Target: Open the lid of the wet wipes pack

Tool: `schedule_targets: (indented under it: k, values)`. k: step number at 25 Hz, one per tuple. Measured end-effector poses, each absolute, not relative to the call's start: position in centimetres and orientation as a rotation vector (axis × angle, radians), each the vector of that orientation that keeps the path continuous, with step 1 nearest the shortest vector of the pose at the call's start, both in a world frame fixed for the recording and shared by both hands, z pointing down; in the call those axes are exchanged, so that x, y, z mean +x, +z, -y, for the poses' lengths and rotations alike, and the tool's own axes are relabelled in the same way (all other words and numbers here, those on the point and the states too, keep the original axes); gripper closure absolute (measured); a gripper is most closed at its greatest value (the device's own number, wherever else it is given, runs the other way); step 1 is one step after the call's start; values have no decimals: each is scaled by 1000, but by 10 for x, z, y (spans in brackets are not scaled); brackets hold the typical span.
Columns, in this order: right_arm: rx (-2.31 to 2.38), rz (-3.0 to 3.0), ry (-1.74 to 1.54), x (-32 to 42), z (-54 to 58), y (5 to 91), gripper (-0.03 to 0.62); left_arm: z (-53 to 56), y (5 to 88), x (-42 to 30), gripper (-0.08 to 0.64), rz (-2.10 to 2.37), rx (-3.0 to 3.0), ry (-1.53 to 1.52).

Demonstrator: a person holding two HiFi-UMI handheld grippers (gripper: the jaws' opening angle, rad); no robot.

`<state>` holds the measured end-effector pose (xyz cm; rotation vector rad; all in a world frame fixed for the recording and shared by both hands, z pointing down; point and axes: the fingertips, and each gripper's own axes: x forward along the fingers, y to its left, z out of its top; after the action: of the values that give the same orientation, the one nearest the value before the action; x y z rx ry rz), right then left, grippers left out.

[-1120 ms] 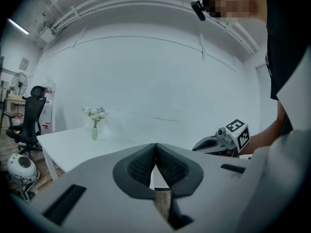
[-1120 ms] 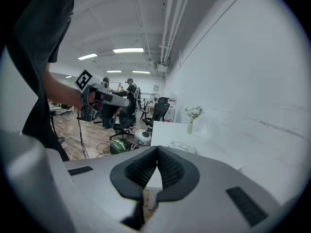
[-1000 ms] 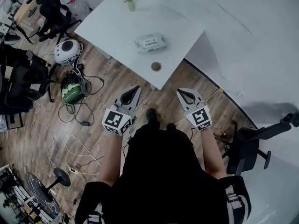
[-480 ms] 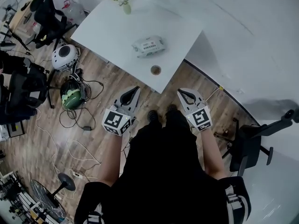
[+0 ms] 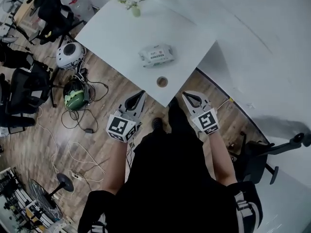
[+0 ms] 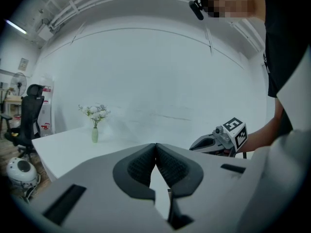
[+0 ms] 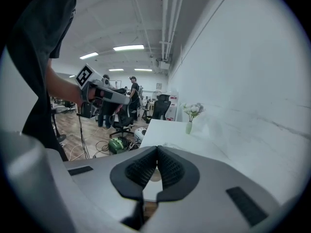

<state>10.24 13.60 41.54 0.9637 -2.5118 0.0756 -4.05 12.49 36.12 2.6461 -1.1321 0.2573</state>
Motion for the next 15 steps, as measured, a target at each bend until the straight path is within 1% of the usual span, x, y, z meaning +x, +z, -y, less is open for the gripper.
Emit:
schedule_targets:
  k: [7,15]
  values:
    - [880,2547,26,106,-78,408,576,-82,360,-22,537,1176,2641,273]
    - [812,2566,77,109,-37,422,575,-41,367,-19,537,1236,2586,290]
